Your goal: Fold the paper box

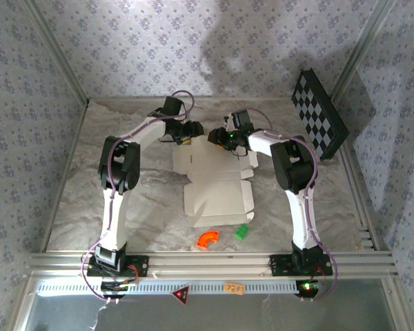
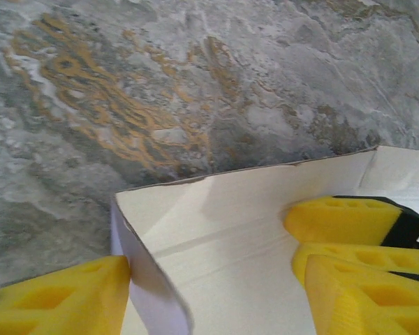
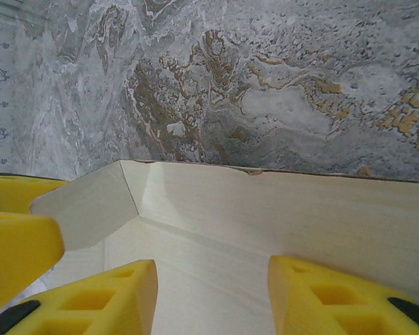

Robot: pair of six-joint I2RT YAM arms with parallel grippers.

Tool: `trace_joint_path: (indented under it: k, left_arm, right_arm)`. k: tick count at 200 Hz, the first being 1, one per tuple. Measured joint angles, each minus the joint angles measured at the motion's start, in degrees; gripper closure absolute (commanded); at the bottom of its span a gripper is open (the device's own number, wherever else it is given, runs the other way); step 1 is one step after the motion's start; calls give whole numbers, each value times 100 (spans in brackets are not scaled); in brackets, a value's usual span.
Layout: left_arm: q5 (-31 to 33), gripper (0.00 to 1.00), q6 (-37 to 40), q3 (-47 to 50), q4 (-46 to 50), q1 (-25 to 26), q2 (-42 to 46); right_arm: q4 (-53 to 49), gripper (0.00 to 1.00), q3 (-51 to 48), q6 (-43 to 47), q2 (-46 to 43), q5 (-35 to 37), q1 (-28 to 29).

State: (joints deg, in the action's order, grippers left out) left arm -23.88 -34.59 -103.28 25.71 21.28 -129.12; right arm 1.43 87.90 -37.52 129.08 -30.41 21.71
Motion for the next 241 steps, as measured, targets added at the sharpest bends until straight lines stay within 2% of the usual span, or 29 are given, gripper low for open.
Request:
trace_joint_path:
  k: [47, 81, 133, 175, 208, 241]
  left_arm:
    - [-256, 36, -199, -2, -245, 7, -2]
    - [-431, 42, -348, -9, -535, 11, -170]
    - [-654, 42, -649, -7, -960, 0, -509]
    - [-557, 41, -684, -7, -973, 0, -527]
    - [-459, 41, -546, -103, -841, -22, -560]
    - [-348, 41, -391, -297, -662, -262, -623]
  right_arm:
    - [-42, 67, -98, 66, -31, -15, -37]
    - [-26, 69, -149, 68, -33, -66, -72]
    - [31, 70, -210, 68, -44, -136, -98]
    - [2, 69, -216, 70, -72, -151, -114]
    - [-411, 66, -245, 199, -234, -142, -138]
    - [-933, 64, -286, 358, -673, -83, -269]
